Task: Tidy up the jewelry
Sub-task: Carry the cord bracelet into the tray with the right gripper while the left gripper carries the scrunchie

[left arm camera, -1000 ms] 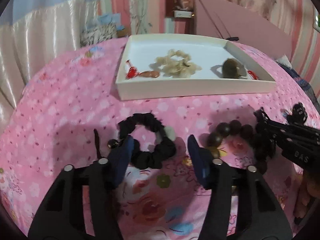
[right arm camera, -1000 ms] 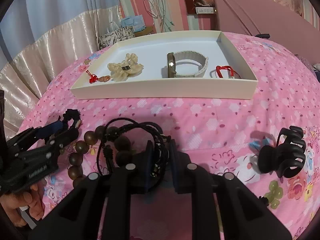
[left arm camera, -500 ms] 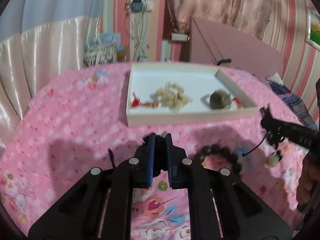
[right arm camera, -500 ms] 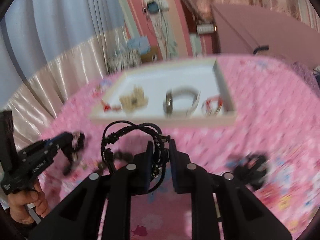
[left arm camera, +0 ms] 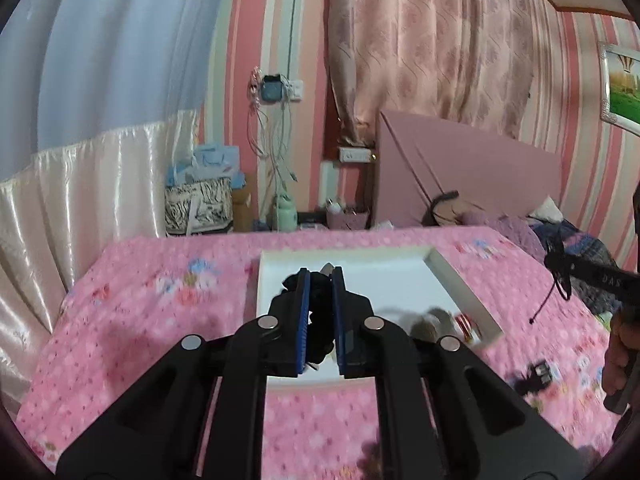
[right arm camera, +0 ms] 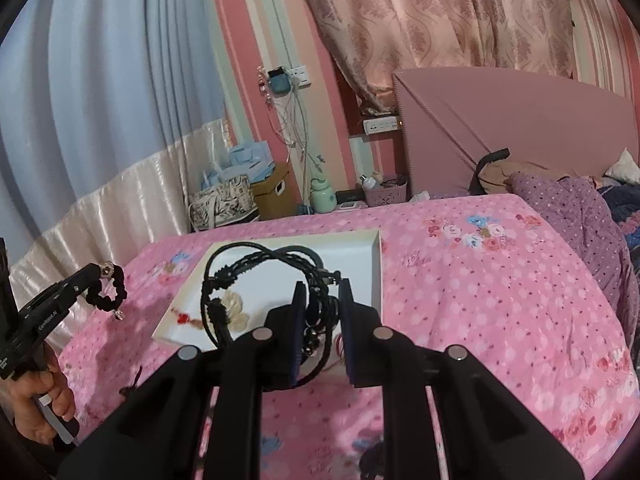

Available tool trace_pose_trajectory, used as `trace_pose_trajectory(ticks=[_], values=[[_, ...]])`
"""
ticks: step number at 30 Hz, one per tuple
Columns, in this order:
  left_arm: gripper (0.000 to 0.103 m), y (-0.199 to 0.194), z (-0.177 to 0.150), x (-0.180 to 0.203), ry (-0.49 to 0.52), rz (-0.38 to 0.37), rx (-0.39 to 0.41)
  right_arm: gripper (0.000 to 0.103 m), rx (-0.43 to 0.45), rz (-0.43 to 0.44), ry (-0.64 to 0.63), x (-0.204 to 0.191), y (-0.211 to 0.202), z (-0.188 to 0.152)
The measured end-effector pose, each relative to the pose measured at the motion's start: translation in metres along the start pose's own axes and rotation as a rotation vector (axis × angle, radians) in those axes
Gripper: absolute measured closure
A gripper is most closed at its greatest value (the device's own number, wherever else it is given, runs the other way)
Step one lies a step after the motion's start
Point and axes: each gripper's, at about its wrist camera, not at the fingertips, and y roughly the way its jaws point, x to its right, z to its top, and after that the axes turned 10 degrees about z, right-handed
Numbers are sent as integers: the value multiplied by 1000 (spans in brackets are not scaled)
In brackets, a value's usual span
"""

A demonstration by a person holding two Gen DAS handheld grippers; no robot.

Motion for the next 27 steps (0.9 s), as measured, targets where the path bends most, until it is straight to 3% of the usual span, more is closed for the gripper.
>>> trace_pose_trajectory(ticks=[9,16,20,27], values=[[94,82,0,28,-3,-7,-59,87,-29,-21,20,2,79,9],[94,151,-36,32,0,16,-207,87,-107,-133,-14,4,143,0],[94,165,-52,25,7,61,-260,87,-179,-177,-8,16,163,-17],[94,178,-64,27,11,69,-303,87,-244,-227,12,25,178,-29]])
